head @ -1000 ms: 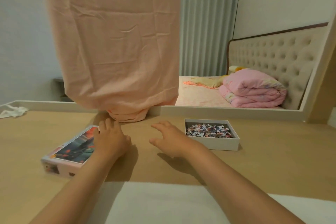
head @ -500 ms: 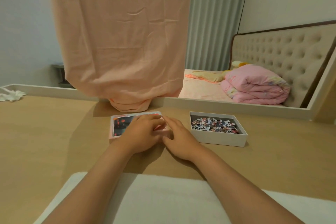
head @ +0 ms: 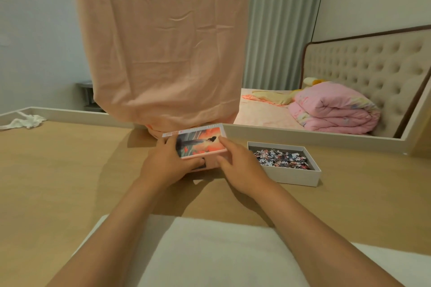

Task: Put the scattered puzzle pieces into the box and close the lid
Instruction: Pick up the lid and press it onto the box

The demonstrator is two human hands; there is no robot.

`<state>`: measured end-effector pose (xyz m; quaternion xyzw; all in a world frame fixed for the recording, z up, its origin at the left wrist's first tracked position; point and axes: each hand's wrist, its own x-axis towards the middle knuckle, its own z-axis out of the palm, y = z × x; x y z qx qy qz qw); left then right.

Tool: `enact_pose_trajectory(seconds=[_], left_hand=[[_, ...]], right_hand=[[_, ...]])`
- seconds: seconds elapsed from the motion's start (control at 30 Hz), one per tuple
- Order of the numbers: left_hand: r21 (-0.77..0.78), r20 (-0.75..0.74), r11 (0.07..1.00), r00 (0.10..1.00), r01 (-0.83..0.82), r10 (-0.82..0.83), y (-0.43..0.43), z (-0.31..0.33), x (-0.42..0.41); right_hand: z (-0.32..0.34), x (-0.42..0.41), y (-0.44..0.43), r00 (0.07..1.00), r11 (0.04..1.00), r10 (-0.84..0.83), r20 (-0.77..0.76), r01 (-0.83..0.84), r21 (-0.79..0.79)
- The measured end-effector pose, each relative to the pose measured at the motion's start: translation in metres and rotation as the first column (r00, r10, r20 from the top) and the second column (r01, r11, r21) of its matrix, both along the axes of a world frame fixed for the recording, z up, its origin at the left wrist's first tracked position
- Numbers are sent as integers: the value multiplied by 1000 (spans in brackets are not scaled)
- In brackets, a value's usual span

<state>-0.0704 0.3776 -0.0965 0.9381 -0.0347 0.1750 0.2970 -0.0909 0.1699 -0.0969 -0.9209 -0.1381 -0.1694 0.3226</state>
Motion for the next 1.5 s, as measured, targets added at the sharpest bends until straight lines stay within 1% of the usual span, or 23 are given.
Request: enact_pose_trajectory(seconds=[0.1,0.2,0.3,0.43,0.53,0.67,0.77,0.9,1.23,1.33,1.4,1.5], left_hand=[[-72,135,996,990,54,-44,-22,14,-1],[-153,186,971,970,185,-155,-56,24,1],[-170,227,947,946,274,-232,-95,27,7],[-171,238,922,923,346,-303,-139,23,9],[-197,214,906,918,376,-334,-159,14,10],[-268,167,880,919,391,-357,-171,-2,11],[-300,174,871,920,390,-352,-173,-7,12],[-282,181,869,912,406,-368,-175,-7,10],[-167,185,889,900,426,-396,-175,-8,6],[-96,157,889,889,448,-431,-171,-10,6],[-82,153,893,891,442,-427,-169,-9,5],[-72,179,899,892,432,-414,-169,-10,5]], right_hand=[[23,-2,-21,998,998,-44,55,41,44],[35,-7,-56,992,991,-113,62,108,84],[34,-14,-97,978,976,-196,65,188,110],[21,-23,-139,955,951,-286,72,275,139],[9,-28,-160,943,932,-322,81,300,202],[-7,-26,-174,948,931,-314,47,298,210],[-12,-24,-178,946,929,-319,49,302,215],[-17,-22,-179,935,913,-351,50,330,241],[-17,-27,-177,913,885,-405,47,379,271],[-17,-33,-181,933,913,-360,7,350,210],[-17,-34,-184,947,933,-322,-19,321,166],[-18,-31,-187,944,927,-329,11,320,196]])
